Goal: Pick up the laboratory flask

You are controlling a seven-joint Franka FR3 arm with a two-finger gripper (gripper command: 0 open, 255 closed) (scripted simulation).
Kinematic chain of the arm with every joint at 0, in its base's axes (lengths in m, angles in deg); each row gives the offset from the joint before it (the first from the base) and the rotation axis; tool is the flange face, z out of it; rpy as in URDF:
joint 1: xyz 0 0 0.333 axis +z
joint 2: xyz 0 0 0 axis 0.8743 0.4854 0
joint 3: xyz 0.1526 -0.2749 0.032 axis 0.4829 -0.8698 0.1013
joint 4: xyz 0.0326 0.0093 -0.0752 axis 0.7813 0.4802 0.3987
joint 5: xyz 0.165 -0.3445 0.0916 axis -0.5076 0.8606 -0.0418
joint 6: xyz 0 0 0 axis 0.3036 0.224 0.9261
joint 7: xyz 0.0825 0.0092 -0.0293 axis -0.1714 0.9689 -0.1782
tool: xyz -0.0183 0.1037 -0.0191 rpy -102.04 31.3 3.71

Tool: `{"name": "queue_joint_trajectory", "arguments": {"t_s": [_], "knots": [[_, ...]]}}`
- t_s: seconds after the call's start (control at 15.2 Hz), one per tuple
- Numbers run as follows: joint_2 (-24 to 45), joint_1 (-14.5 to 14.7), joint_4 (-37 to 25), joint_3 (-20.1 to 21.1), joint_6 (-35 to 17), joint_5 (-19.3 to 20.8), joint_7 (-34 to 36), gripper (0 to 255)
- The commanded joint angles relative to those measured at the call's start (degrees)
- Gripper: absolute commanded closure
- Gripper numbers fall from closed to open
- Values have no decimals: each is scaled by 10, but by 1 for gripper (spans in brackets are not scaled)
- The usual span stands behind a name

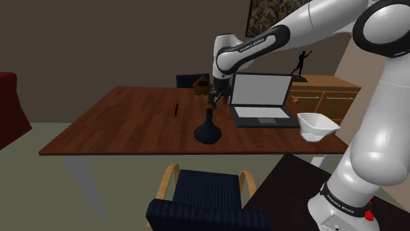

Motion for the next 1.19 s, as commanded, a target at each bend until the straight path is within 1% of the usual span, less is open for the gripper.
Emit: {"name": "queue_joint_trajectory", "arguments": {"t_s": [0.0,0.13,0.2,0.66,0.79,0.86,1.12], "knots": [[45,1,-39,0,-8,2,4,0],[90,2,-80,0,-12,3,7,0],[98,2,-88,-1,-13,3,8,0],[126,2,-66,-2,-63,6,11,0],[126,2,-66,-2,-63,6,11,0],[126,3,-67,-2,-62,6,11,255],[125,2,-66,-2,-63,6,11,255]]}}
